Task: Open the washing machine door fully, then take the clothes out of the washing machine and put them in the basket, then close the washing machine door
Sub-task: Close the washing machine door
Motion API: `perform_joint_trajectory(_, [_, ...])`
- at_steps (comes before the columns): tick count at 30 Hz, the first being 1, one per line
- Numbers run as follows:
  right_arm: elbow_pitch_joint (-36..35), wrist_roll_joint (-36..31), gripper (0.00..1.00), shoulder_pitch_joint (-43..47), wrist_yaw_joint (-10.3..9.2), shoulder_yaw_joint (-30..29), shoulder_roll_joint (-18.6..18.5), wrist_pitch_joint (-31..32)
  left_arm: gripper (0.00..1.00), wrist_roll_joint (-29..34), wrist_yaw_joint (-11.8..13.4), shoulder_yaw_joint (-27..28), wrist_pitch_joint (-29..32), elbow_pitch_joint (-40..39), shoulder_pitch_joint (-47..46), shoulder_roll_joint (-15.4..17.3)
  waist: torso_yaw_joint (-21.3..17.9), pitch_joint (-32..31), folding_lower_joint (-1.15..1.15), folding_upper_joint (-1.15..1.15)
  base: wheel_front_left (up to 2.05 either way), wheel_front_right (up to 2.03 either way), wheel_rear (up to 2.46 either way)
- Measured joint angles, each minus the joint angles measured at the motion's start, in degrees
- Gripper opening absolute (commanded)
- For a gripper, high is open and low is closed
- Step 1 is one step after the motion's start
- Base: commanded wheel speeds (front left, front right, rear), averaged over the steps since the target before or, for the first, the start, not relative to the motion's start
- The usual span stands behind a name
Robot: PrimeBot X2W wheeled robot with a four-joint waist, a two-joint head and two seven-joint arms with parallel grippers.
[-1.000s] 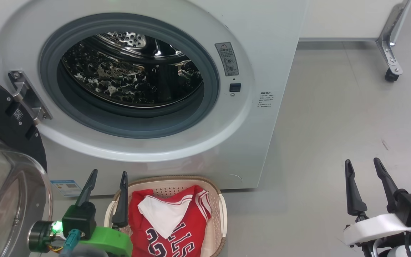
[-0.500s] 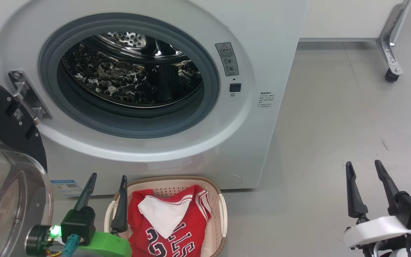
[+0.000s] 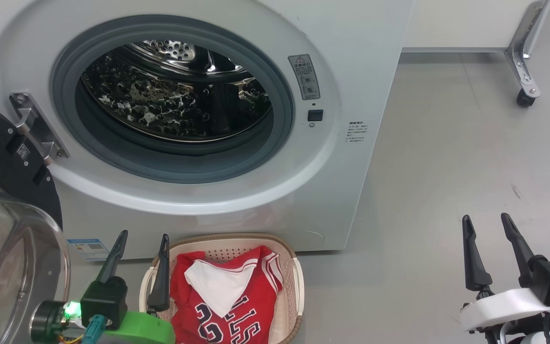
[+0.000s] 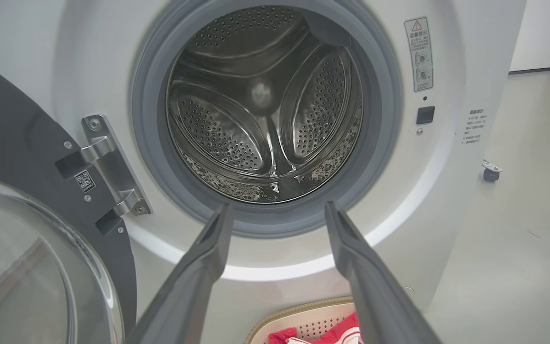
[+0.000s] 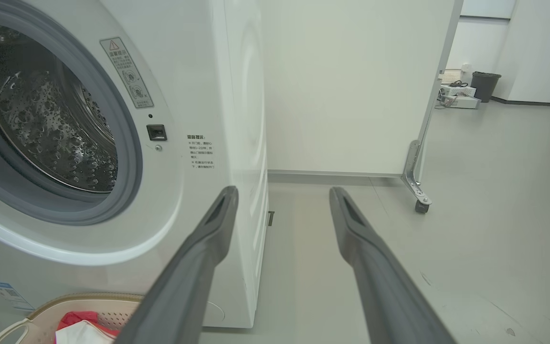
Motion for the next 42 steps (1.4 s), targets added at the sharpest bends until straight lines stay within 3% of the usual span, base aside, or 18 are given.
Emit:
perform_joint_trajectory(16, [-0.5, 0.0, 1.00, 0.4, -0.41, -0.1, -0.1, 0.4, 1.00, 1.5, 0.4, 0.2, 2.3, -1.9, 1.3, 0.0, 0.1, -0.3, 0.00, 0.00, -0.08, 0.28, -0.21])
perform_joint_trajectory(42, [-1.2, 0.1, 1.00, 0.9, -0.43, -0.1, -0.2, 0.8, 1.00, 3.1, 0.4, 0.3, 4.0, -4.9, 2.2, -0.2, 0.5, 0.2, 0.00, 0.00, -0.40, 1.00, -0.60])
